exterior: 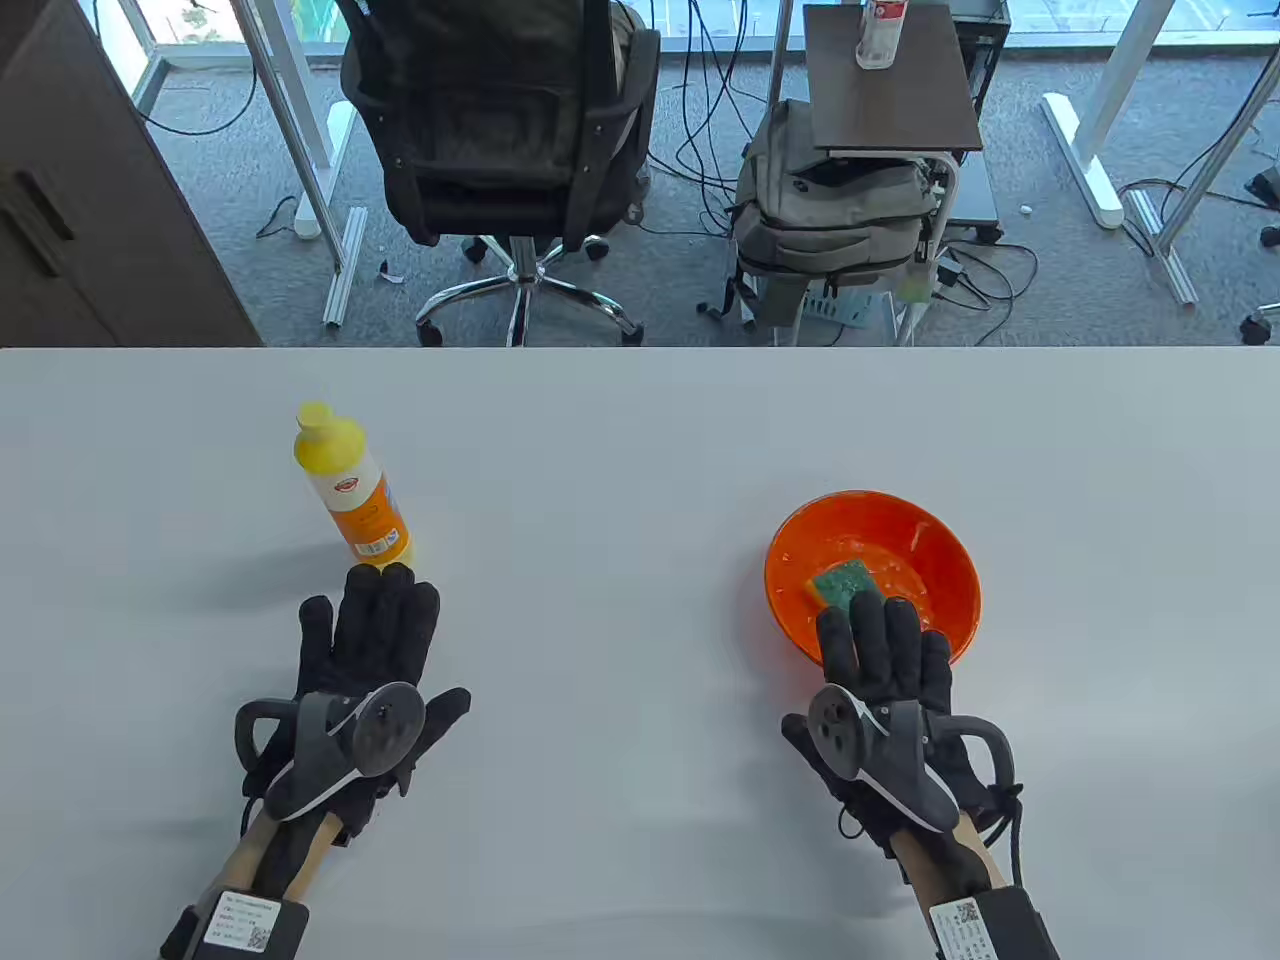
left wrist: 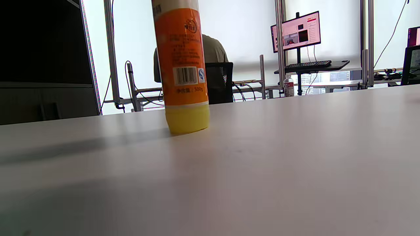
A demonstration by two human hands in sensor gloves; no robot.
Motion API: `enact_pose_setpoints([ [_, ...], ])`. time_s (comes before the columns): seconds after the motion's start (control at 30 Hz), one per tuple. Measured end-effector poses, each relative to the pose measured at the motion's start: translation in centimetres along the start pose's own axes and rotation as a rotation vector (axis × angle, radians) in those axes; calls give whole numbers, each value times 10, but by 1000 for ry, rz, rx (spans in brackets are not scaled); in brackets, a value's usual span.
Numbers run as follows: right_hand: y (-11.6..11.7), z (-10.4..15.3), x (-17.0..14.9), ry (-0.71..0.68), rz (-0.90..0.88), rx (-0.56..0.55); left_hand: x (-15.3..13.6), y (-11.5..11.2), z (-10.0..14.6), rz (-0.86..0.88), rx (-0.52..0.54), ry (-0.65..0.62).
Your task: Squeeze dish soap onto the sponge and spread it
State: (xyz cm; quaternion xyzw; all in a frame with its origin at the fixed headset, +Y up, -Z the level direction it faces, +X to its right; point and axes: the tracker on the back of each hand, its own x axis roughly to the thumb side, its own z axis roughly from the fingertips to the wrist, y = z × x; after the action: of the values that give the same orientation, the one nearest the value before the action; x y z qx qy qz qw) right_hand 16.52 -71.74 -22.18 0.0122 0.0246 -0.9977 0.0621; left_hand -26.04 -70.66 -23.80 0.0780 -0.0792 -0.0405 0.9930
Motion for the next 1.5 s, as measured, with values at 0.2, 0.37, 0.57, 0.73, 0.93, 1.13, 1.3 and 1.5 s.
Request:
enact_pose_setpoints([
  [0.2,0,0,-1,4,1,11,2,0,0,-1,1,-7],
  [0.37,-1,-1,-2,14,-3,6,3,0,0,-4,-4,-6],
  [0.57,-9,-6,-11,55,-50,-45,2,1,0,2,-12,2],
  [0.73,-19,-19,-31,168,-89,-104,1,0,-2,7,-16,7],
  [0.93,-14,-45,-68,364,-166,-65,1,0,-2,5,-25,10],
  [1.13,15,-59,-100,584,-347,47,-2,0,-3,12,-37,21],
  [1.3,42,-59,-115,661,-550,218,-4,-1,-4,17,-52,29],
  [1.5,53,-54,-128,762,-836,261,-5,-1,-4,5,-63,29],
])
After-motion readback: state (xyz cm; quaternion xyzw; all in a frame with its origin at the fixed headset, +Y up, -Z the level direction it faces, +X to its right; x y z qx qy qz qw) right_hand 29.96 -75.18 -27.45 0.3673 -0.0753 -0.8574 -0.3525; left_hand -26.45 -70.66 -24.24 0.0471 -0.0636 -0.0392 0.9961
